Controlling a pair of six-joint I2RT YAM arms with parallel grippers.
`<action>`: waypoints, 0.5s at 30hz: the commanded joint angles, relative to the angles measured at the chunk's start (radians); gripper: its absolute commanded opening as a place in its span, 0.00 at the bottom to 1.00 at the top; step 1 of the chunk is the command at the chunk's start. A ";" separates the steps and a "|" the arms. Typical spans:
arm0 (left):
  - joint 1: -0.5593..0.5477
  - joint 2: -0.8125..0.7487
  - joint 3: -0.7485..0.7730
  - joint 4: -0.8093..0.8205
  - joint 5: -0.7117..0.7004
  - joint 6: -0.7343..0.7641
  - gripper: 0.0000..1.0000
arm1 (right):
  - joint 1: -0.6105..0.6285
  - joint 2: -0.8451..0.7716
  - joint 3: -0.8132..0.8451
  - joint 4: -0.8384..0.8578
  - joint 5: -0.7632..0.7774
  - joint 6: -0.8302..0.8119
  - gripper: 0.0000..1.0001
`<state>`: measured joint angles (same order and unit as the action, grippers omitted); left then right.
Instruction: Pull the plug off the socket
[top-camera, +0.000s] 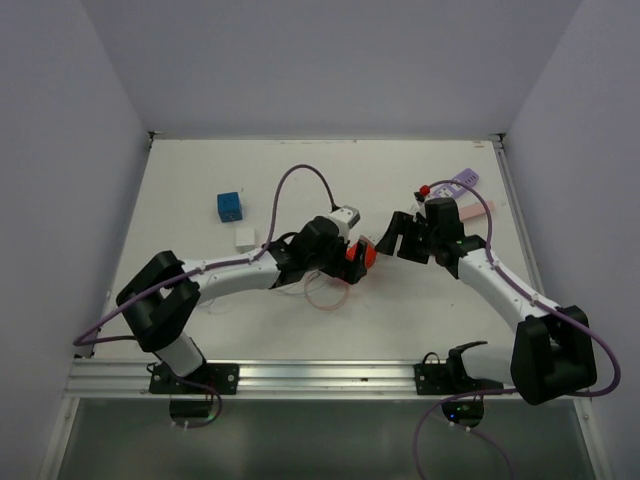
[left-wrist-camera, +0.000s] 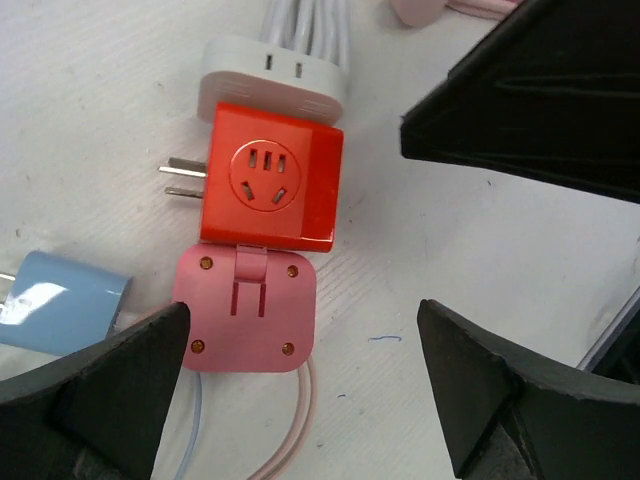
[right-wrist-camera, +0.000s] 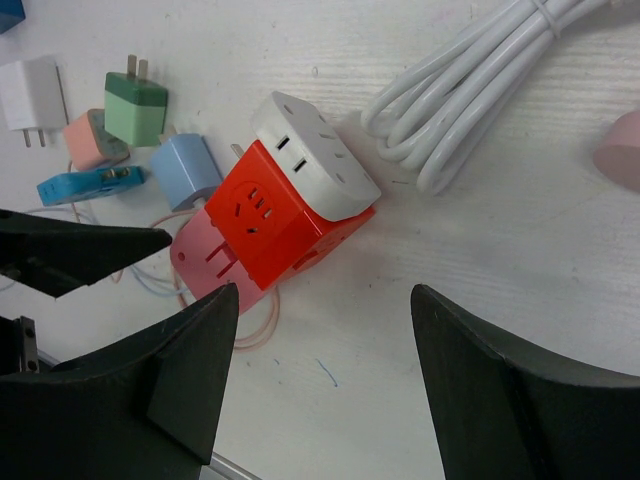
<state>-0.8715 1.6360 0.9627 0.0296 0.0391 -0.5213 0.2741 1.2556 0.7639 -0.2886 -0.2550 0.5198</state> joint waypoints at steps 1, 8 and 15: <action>-0.041 0.007 0.077 -0.085 -0.120 0.257 1.00 | 0.004 -0.005 0.014 0.012 -0.015 -0.011 0.73; -0.101 0.091 0.126 -0.125 -0.209 0.394 1.00 | 0.002 -0.024 0.003 0.008 -0.007 -0.006 0.73; -0.116 0.160 0.151 -0.128 -0.212 0.420 0.97 | 0.002 -0.047 -0.011 0.000 -0.001 -0.001 0.73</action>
<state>-0.9779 1.7805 1.0710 -0.0994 -0.1436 -0.1505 0.2741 1.2488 0.7605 -0.2897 -0.2543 0.5209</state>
